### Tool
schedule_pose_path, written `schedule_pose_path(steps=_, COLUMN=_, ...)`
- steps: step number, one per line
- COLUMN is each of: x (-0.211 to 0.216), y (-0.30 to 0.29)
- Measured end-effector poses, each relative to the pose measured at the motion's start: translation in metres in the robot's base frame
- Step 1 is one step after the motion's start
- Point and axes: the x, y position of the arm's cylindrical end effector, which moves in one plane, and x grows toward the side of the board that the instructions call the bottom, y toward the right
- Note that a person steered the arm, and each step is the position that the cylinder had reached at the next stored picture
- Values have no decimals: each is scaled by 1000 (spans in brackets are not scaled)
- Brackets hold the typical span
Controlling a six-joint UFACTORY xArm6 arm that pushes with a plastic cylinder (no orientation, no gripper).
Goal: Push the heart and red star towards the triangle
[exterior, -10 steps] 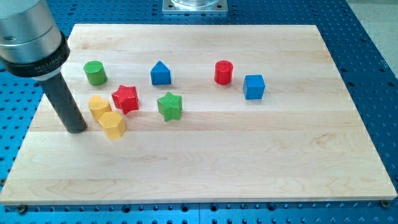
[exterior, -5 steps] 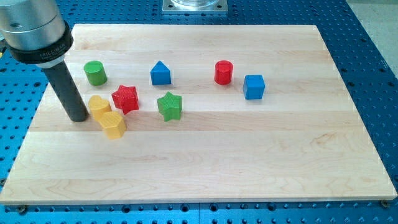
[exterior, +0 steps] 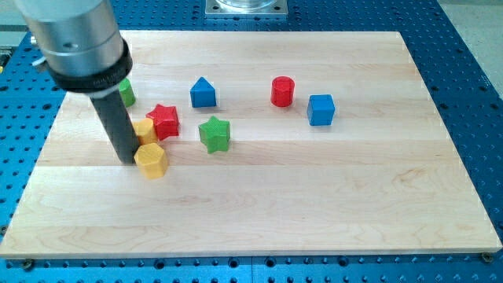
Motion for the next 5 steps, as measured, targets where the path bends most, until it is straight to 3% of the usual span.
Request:
schedule_pose_path(steps=1, x=-27, y=0)
schedule_pose_path(steps=2, x=-98, y=-28)
schedule_pose_path(steps=5, x=-129, y=18)
